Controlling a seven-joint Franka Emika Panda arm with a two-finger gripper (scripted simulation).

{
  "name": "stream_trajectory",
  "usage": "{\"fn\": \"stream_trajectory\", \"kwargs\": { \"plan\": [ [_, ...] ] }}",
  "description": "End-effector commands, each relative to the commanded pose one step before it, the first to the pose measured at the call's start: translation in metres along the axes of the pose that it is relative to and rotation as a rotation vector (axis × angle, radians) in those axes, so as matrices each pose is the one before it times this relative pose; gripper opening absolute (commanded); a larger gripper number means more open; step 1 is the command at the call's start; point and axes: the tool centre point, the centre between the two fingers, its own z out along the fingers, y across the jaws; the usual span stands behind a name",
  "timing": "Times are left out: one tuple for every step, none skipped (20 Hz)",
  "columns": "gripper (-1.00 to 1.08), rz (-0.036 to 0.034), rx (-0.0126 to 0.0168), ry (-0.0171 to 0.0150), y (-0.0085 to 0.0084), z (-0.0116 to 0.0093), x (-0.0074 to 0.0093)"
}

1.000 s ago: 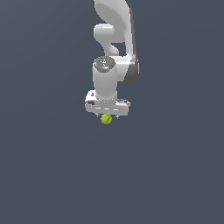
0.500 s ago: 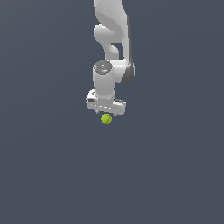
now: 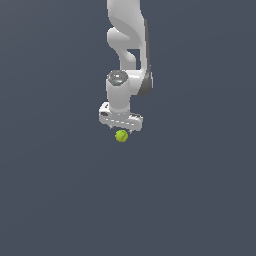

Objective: Pick up the object and move it to a goal position.

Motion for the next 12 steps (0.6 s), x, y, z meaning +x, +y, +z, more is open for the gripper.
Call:
{"fn": "stream_trajectory", "kwargs": {
  "plan": [
    [1.0, -0.00001, -0.0001, -0.00038, -0.00002, 0.00372, -0.00033],
    [1.0, 0.0, 0.0, 0.0, -0.00003, 0.00272, -0.00016],
    [1.0, 0.00064, -0.00003, 0.00025, 0.00029, 0.00318, -0.00015],
    [1.0, 0.0, 0.0, 0.0, -0.00004, 0.00388, -0.00023],
    [1.0, 0.00064, -0.00005, 0.00025, 0.00028, 0.00431, -0.00021],
    [1.0, 0.0, 0.0, 0.0, -0.00006, 0.00496, -0.00027],
    [1.0, 0.00064, -0.00004, 0.00025, 0.00026, 0.00511, -0.0002],
    [1.0, 0.0, 0.0, 0.0, -0.00007, 0.00473, -0.00018],
    [1.0, 0.0, 0.0, 0.0, -0.00008, 0.00415, -0.0001],
    [1.0, 0.00064, 0.00006, 0.00026, 0.00025, 0.00341, 0.00002],
    [1.0, 0.0, 0.0, 0.0, -0.00008, 0.00296, 0.00003],
    [1.0, 0.0, 0.0, 0.0, -0.00008, 0.00238, 0.00007]
  ]
}}
